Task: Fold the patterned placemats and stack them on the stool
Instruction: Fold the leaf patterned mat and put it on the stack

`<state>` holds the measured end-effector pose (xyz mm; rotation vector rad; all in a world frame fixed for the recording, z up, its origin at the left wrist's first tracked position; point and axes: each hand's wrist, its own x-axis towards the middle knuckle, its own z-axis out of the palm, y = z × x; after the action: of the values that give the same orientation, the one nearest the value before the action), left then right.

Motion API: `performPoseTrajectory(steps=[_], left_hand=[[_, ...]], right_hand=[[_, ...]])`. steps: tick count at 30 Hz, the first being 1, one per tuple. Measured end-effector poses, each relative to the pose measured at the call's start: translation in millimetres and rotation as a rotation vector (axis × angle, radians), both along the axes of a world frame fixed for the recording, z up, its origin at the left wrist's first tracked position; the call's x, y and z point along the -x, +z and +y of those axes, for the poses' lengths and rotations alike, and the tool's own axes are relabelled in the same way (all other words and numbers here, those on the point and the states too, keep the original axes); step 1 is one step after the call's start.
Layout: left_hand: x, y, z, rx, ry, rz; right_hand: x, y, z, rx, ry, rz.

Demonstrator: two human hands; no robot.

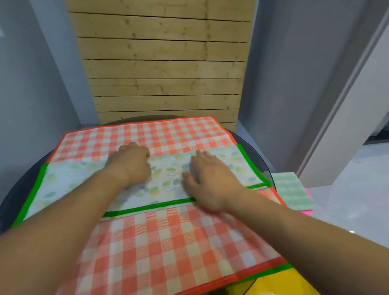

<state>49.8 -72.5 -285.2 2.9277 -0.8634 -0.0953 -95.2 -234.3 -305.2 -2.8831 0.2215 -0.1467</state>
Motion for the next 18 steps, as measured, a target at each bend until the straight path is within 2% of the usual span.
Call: performPoseTrajectory(steps=[4,7,10,16,18], left_hand=[[-12,16,2,0.012,-0.002,0.115],[-14,27,8,0.047,-0.048,0.18],[-3,42,18,0.099,-0.02,0.22],[34,38,36,0.17,0.268,0.379],[49,30,42,0.327,0.387,0.454]], right_hand=[[16,12,27,-0.132,0.057,0.048],[31,26,36,-0.254,0.041,0.018],[45,35,42,-0.289,0.059,-0.002],[71,36,60,-0.325,0.117,-0.004],[76,33,65,-0.333,0.14,0.028]])
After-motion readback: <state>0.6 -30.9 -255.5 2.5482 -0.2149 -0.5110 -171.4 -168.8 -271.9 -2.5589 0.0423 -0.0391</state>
